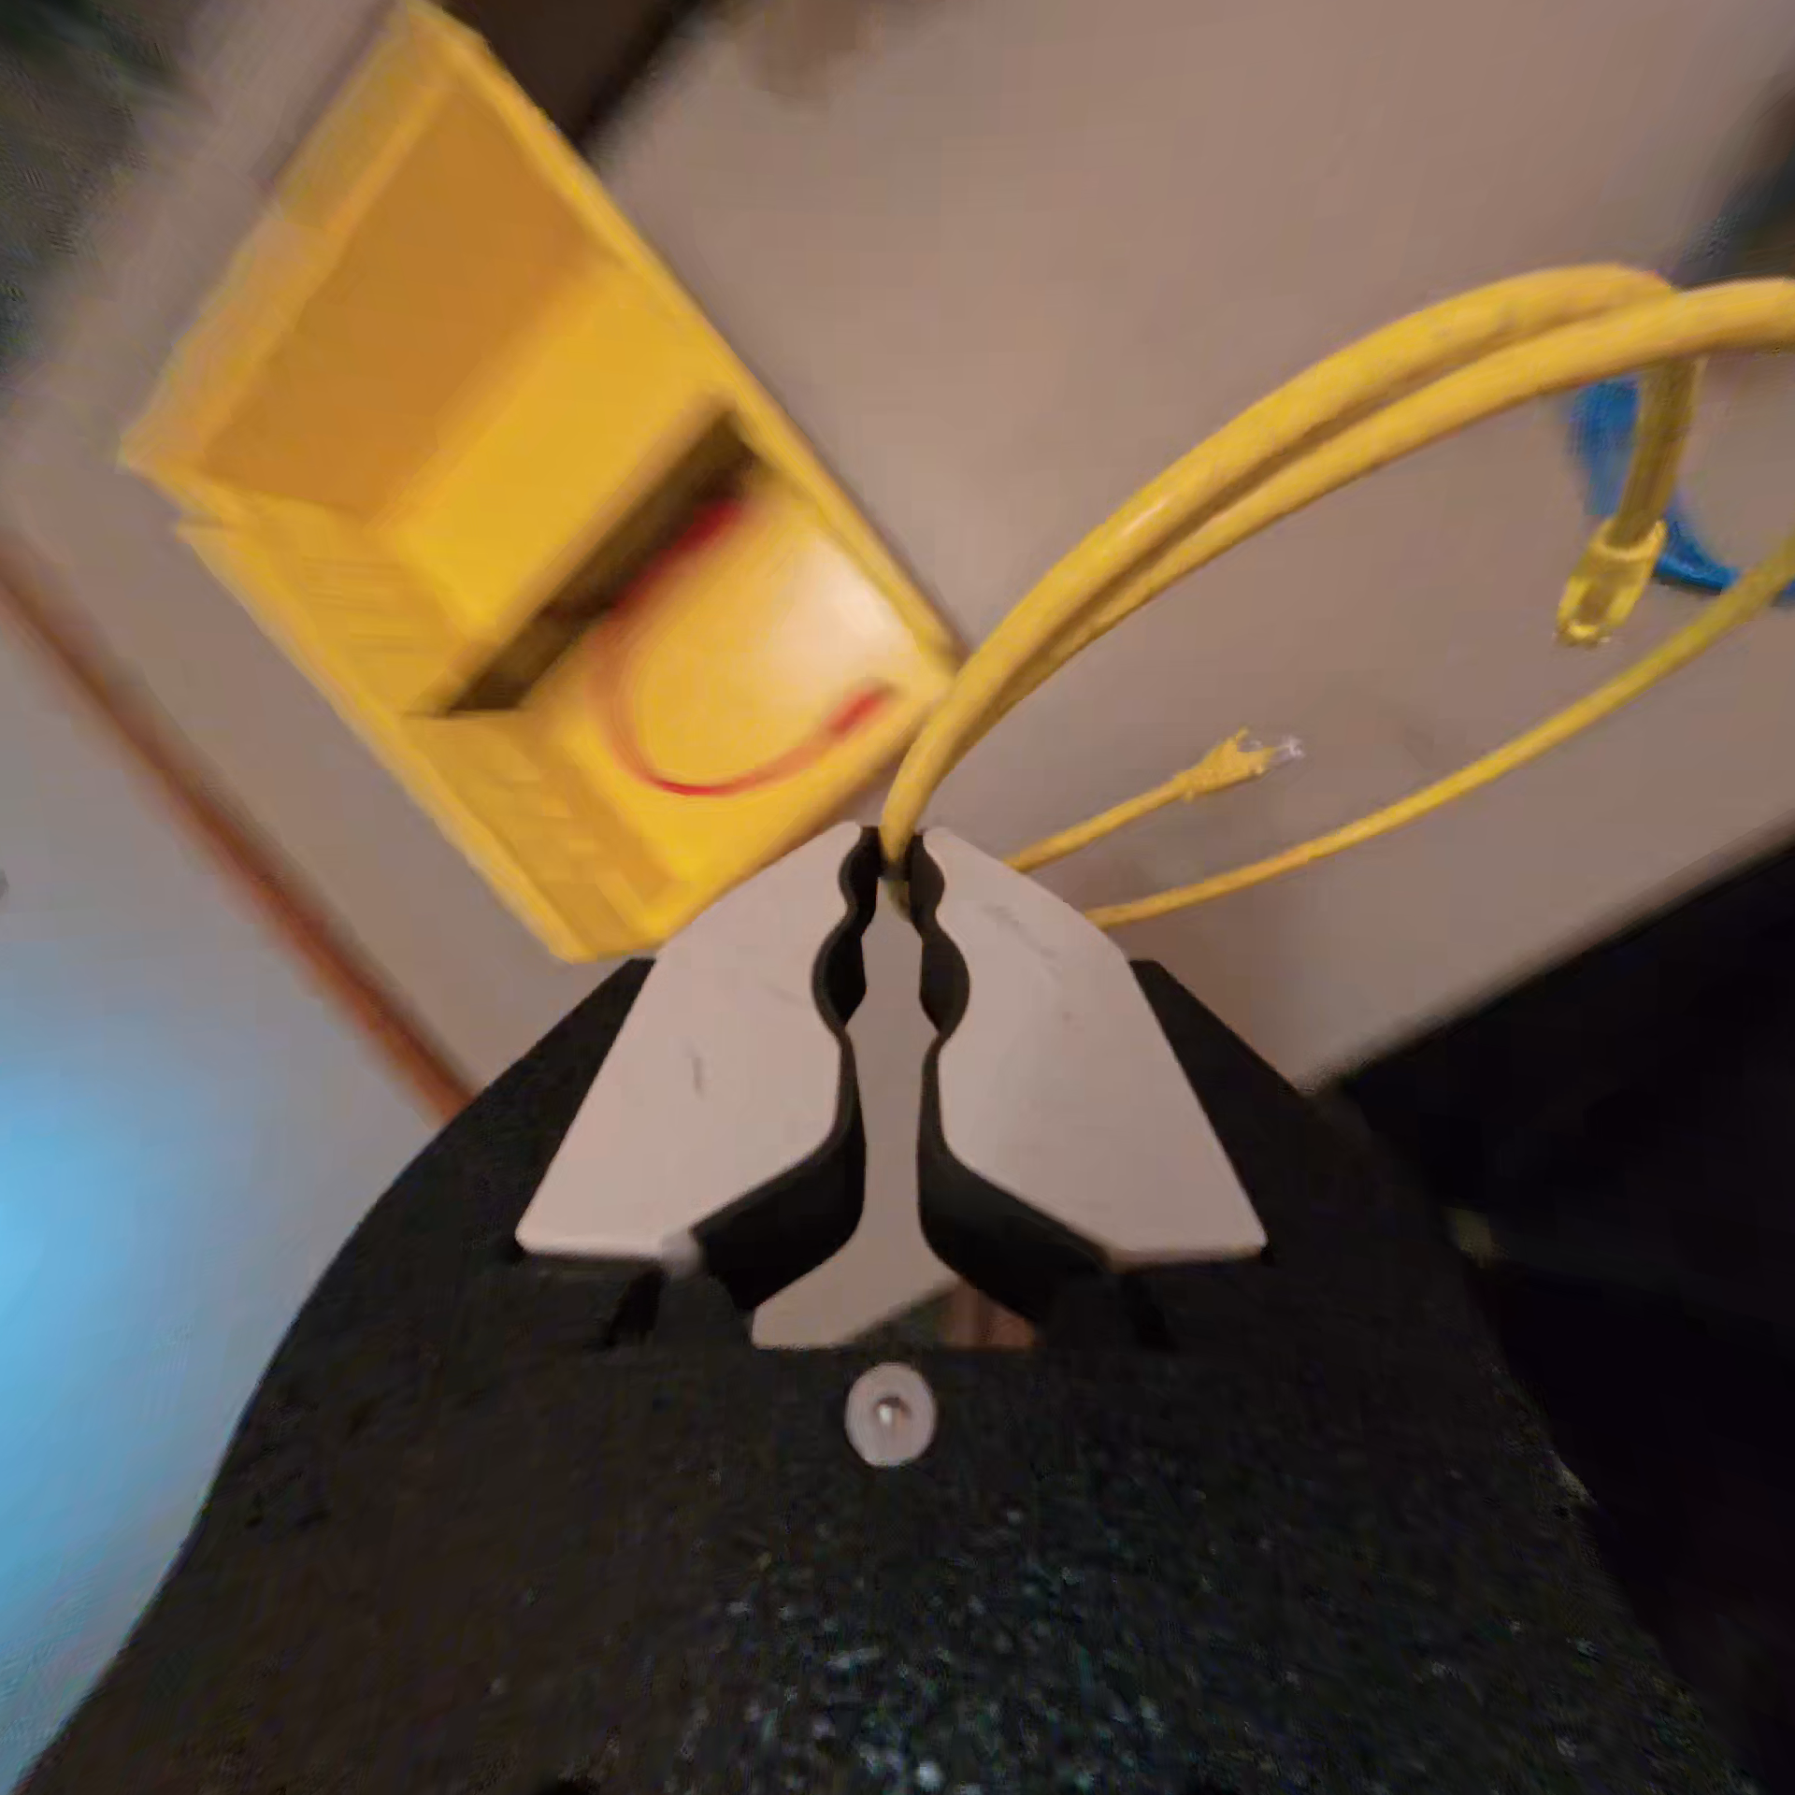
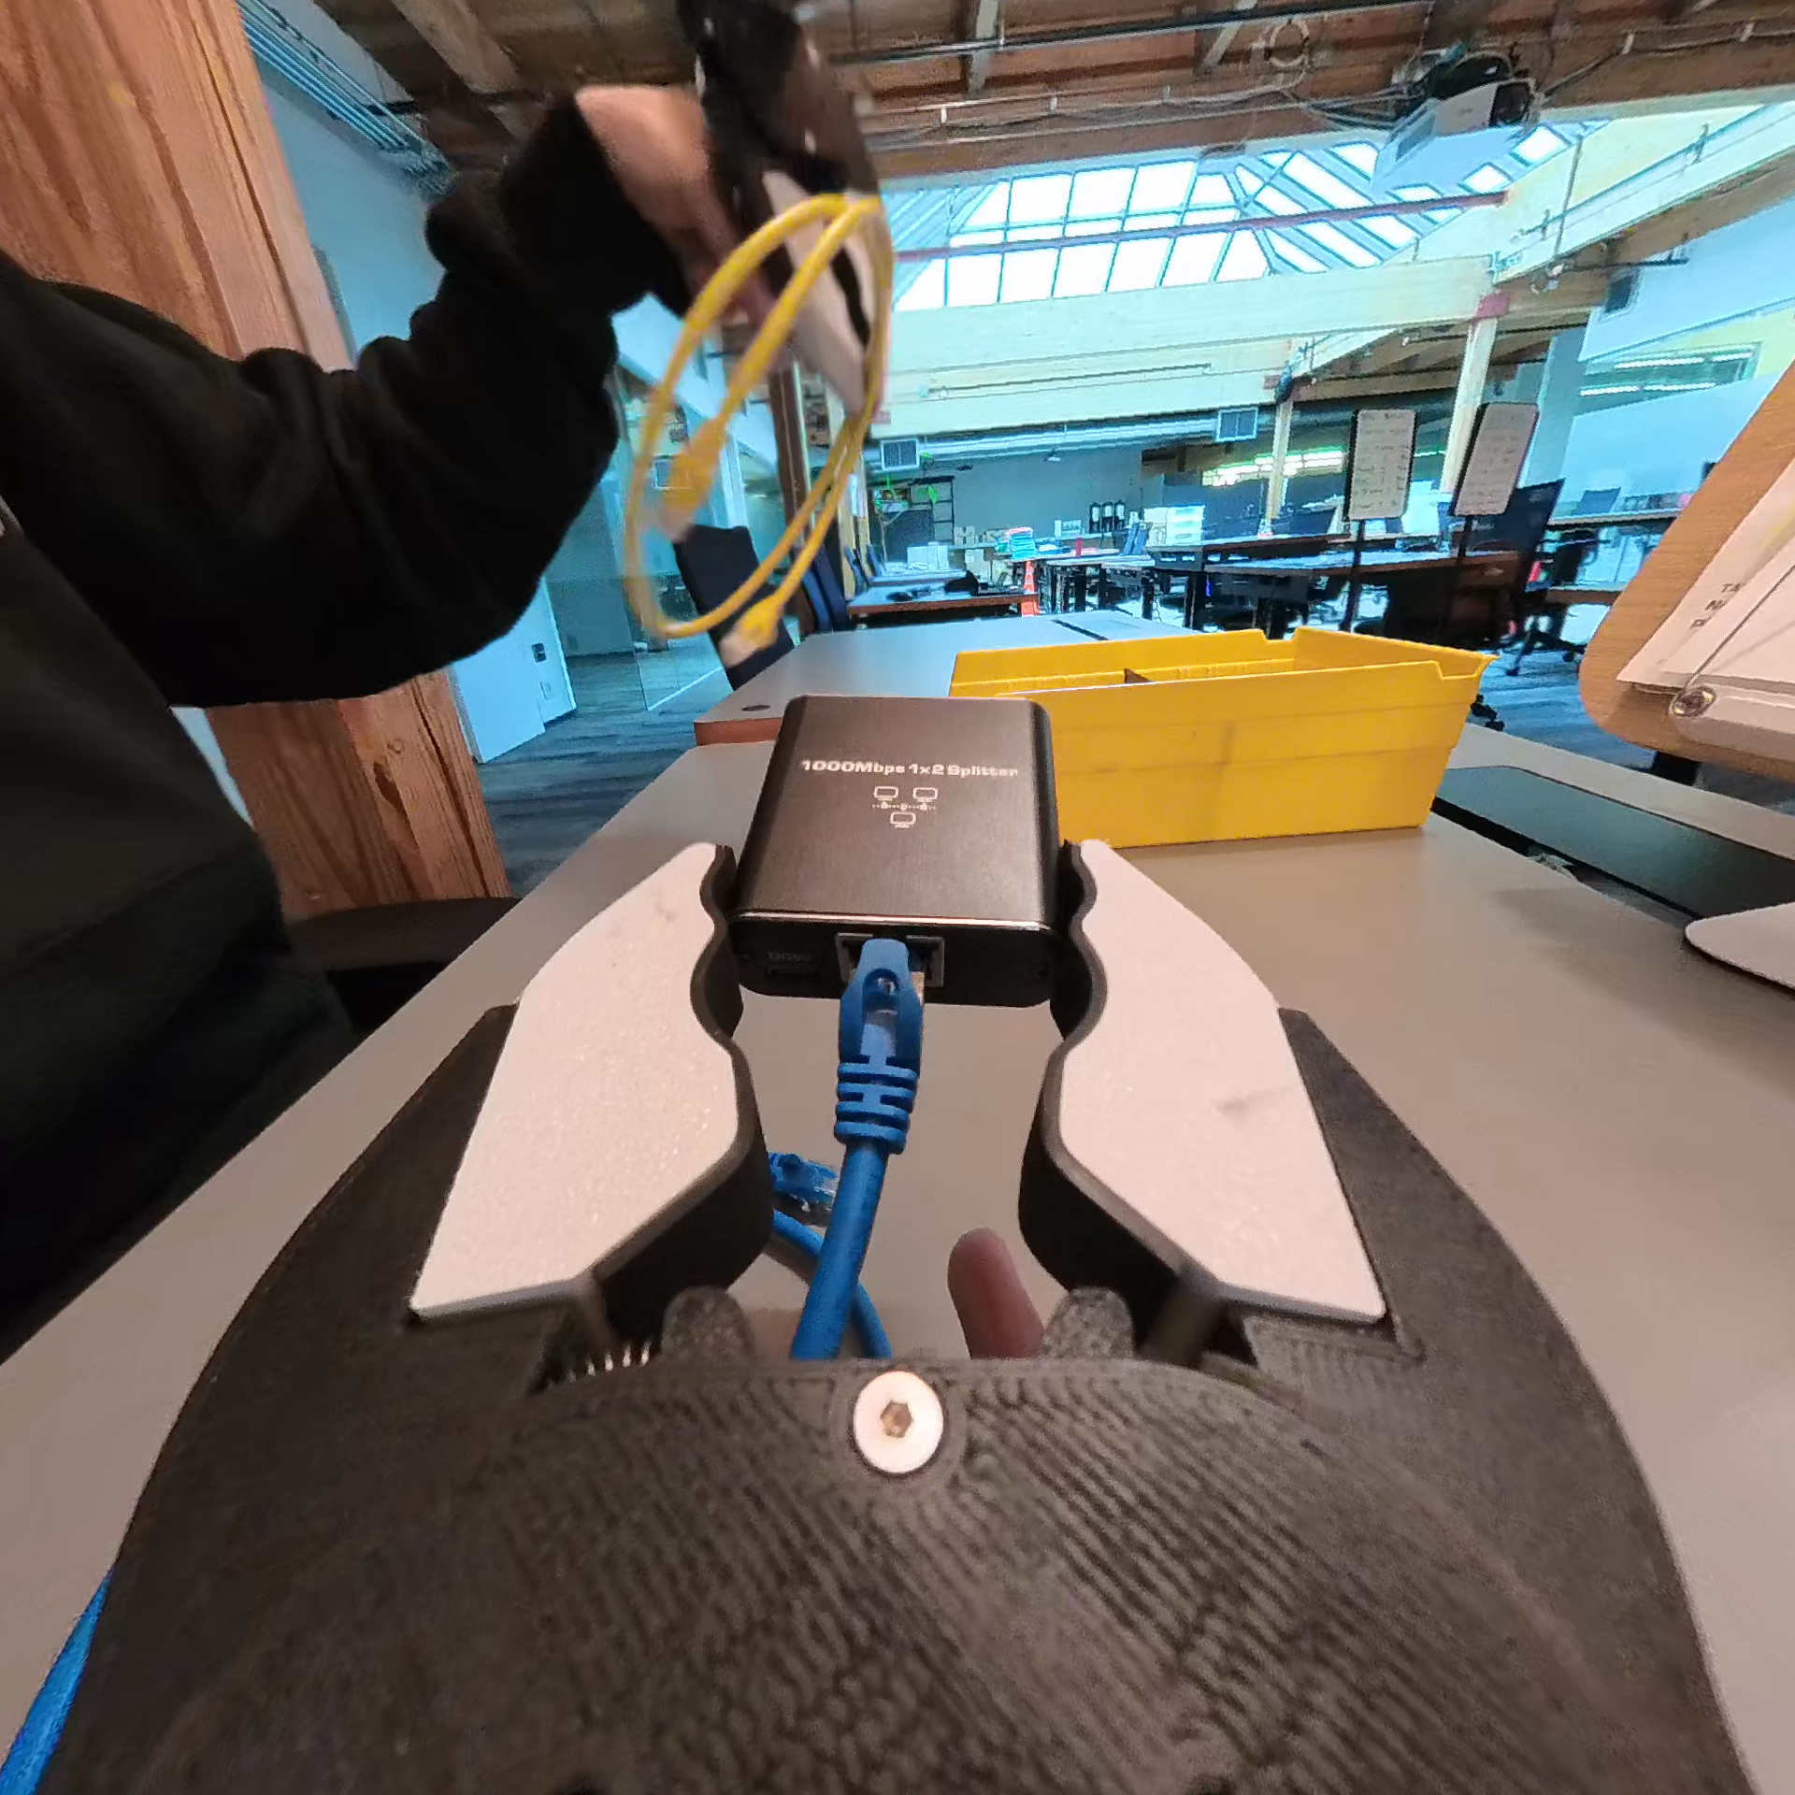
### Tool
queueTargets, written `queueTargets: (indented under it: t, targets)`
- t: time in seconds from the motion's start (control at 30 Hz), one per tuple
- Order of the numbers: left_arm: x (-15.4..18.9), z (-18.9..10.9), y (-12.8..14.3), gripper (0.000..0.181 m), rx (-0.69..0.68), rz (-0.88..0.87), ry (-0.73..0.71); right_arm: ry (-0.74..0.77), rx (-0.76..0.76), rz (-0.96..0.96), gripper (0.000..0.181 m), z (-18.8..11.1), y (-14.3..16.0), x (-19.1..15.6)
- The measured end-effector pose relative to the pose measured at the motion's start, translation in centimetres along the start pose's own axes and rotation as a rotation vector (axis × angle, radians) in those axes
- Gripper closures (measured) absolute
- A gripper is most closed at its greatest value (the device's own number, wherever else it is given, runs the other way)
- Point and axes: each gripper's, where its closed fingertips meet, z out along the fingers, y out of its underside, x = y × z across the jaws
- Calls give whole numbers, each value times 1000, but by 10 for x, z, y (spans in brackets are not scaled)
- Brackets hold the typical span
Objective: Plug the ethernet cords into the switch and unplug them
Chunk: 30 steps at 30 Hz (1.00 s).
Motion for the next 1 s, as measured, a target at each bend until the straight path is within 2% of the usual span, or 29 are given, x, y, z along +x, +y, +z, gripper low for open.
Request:
queueTargets:
  t: [0.03,0.17,0.27,0.4,0.5,0.63,0.67,0.73,0.83,0.9,1.0]
  targets:
    - [24,13,7,176,-39,16,120,-5,0,-2,119,0,0,-1]
    - [94,85,28,176,-117,-23,471,-16,-3,-10,119,0,0,-3]
    - [124,138,37,176,-132,-134,625,-20,1,-13,119,0,0,-4]
    - [122,183,29,176,-62,-239,553,-24,4,-19,119,0,0,-5]
    - [118,194,23,176,-5,-260,489,-28,3,-19,119,0,0,-5]
    - [101,198,27,169,45,-198,313,-36,-4,-22,119,0,1,-7]
    - [98,196,25,167,72,-147,266,-34,-6,-21,119,1,1,-7]
    - [111,188,6,163,221,60,233,-41,-10,-21,119,1,1,-7]
    - [170,173,-15,156,403,510,294,-44,-20,-22,119,2,3,-8]
    - [196,180,-22,147,439,791,244,-49,-22,-27,119,2,3,-9]
    - [212,205,-34,143,418,1013,198,-46,-18,-29,119,2,3,-9]
